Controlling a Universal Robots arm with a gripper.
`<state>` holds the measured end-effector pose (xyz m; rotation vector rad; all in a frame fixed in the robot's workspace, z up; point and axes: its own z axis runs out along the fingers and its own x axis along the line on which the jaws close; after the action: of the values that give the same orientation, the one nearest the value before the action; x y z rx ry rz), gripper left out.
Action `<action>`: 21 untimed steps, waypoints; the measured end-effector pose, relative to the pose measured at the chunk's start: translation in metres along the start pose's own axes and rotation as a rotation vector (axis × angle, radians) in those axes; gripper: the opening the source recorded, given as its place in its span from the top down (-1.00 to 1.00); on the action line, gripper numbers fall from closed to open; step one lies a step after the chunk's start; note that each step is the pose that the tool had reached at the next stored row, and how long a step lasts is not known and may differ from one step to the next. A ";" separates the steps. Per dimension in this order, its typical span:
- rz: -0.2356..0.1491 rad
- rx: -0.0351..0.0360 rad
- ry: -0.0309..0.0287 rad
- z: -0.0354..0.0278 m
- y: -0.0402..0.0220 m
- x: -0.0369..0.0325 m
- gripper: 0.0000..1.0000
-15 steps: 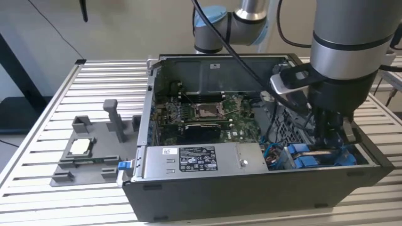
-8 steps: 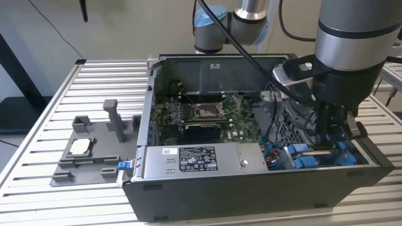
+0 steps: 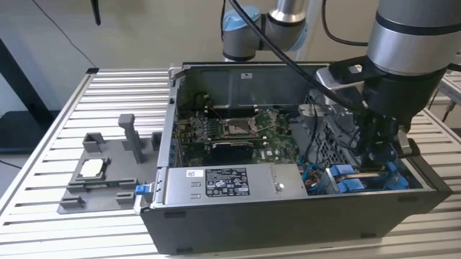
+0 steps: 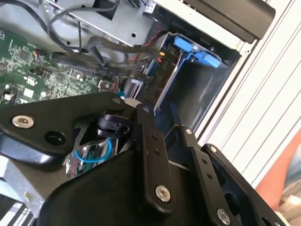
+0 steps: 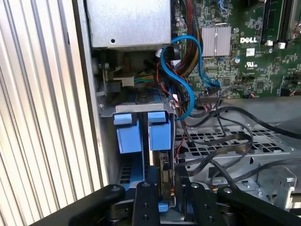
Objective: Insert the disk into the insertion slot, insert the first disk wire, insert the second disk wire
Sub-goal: 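Insert the second disk wire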
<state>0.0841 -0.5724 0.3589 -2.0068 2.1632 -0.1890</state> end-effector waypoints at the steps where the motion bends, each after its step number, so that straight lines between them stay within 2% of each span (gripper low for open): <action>1: 0.000 -0.0051 0.0004 -0.0020 -0.0010 -0.0001 0.40; 2: 0.000 -0.0123 0.0009 -0.0062 -0.0032 -0.0005 0.40; 5: 0.001 -0.0200 0.0017 -0.0181 -0.0078 -0.0012 0.40; 12: 0.001 -0.0244 0.0021 -0.0473 -0.0150 -0.0027 0.40; 14: 0.001 -0.0249 0.0018 -0.0480 -0.0152 -0.0027 0.40; 15: 0.001 -0.0249 0.0017 -0.0480 -0.0152 -0.0027 0.58; 17: 0.001 -0.0250 0.0017 -0.0481 -0.0152 -0.0028 0.58; 18: 0.001 -0.0250 0.0019 -0.0482 -0.0152 -0.0028 0.79; 21: 0.001 -0.0249 0.0019 -0.0483 -0.0152 -0.0027 0.79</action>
<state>0.0885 -0.5724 0.4094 -2.0197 2.1781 -0.1647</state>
